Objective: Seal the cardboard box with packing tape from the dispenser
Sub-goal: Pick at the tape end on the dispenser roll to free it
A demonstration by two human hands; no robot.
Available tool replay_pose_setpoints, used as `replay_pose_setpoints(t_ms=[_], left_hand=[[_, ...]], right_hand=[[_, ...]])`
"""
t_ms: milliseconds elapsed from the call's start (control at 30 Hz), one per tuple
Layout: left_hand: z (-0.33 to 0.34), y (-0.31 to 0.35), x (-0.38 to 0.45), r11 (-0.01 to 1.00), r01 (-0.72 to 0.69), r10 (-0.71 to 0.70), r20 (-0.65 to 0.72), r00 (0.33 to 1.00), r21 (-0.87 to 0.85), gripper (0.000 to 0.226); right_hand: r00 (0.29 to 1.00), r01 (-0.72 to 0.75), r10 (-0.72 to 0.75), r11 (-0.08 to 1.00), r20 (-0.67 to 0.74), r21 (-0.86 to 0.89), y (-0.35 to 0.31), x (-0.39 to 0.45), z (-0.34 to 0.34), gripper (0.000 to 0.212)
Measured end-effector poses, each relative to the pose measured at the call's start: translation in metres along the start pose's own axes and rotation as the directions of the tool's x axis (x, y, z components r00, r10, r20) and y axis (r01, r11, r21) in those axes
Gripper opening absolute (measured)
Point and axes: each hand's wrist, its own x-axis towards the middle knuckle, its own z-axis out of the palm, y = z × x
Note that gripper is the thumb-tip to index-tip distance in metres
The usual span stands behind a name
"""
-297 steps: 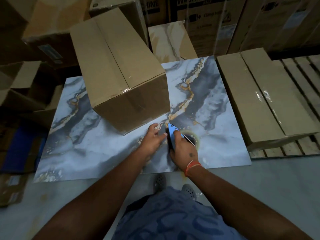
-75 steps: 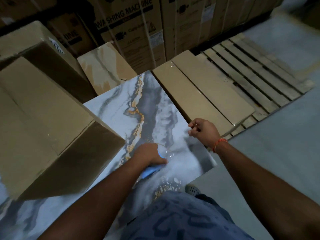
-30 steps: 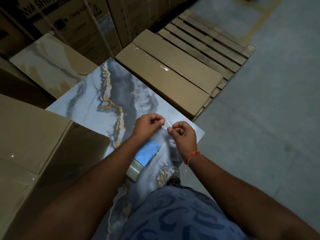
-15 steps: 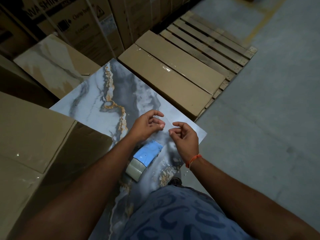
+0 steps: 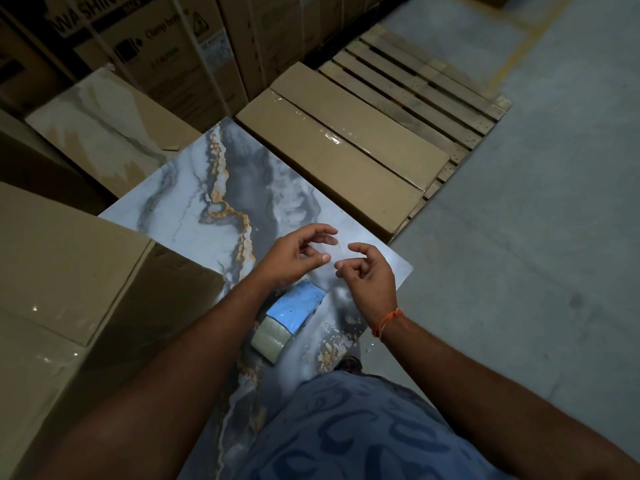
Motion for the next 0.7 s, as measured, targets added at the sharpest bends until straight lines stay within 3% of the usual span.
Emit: replay_pose_setpoints(t_ms=[233,467,600,700], left_hand=[[0.005,-0.005,-0.005,0.994,0.016,-0.018,-0.019,1.000,-0.106,0.045],[0.005,-0.006,0.000,0.977,0.038,-0.043,-0.024,0.999,-0.208,0.047],[0.005,-0.008,0.002,0.983,0.053,-0.060,-0.037,0.997,-0.175,0.044],[0.005,-0.007,0.006,0.990,0.050,-0.062,-0.086,0.994,-0.129,0.040]], right_hand=[[0.988,-0.153,0.151,0.987,0.040,0.053,-0.008,0.005,0.000,0.035],[0.993,-0.114,0.104,0.976,0.063,0.187,-0.011,0.006,0.003,0.024],[0.991,-0.133,0.133,0.942,0.021,0.308,-0.018,0.009,0.004,0.018],[0.994,-0.099,0.109,0.952,-0.018,0.289,-0.018,0.012,0.003,0.016]])
